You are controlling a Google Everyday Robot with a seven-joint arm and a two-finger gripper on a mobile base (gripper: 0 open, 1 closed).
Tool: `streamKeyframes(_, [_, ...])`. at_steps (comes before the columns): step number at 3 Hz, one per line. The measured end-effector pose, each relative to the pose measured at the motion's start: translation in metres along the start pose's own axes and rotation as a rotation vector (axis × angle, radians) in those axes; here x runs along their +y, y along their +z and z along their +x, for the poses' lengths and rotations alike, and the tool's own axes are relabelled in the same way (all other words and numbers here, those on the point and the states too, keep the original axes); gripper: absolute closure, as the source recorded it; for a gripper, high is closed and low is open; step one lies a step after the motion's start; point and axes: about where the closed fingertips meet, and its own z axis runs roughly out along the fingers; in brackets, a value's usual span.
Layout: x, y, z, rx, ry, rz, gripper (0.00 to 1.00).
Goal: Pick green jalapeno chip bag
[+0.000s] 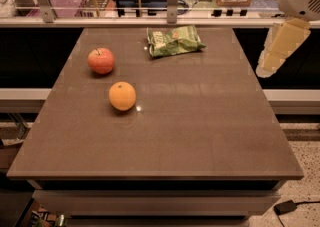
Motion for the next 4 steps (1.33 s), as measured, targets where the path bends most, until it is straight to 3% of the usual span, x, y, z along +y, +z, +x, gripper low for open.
streamKeyframes(2, [-0.059, 0.040, -0.010, -0.061, -0.025, 0.035, 0.00])
streamKeyframes(4, [-0.102, 0.094, -0.026, -0.021, -0.031, 0.040, 0.00])
